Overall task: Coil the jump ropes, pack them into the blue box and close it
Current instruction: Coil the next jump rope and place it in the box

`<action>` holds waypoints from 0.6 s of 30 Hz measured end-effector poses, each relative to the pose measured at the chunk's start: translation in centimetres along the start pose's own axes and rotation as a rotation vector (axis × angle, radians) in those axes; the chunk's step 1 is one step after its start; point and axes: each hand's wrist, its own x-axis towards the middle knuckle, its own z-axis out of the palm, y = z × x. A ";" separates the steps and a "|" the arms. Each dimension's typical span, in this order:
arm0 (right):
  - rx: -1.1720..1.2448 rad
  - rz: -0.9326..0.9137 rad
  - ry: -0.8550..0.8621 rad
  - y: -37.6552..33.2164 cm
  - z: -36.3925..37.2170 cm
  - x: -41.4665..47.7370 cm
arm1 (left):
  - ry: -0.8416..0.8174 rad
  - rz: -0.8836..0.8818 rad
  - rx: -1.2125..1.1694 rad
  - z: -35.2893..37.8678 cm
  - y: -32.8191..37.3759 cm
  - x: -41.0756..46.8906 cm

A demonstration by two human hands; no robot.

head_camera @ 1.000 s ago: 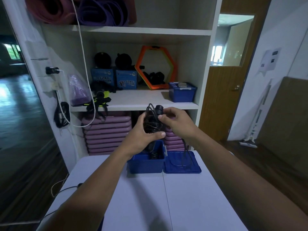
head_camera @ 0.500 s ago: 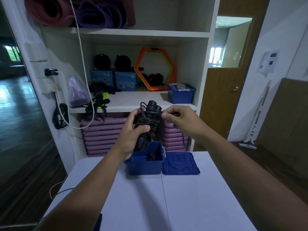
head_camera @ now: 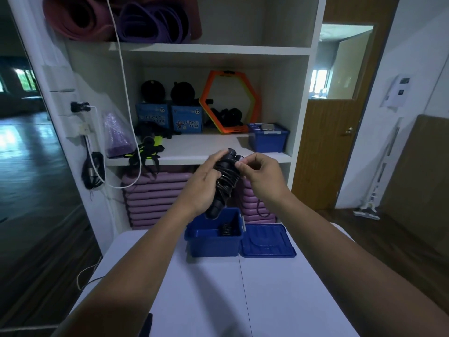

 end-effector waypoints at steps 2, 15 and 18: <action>-0.039 -0.008 0.030 0.0 0.3 0.0 | 0.020 0.020 0.088 -0.1 -0.2 0.1; 0.194 0.022 -0.269 -2.6 -2.1 -0.6 | -0.028 -0.020 -0.611 -1.8 -1.2 -0.5; 0.242 0.095 -0.335 -3.0 -2.4 0.2 | -0.040 -0.091 -0.640 -1.7 -1.0 -0.4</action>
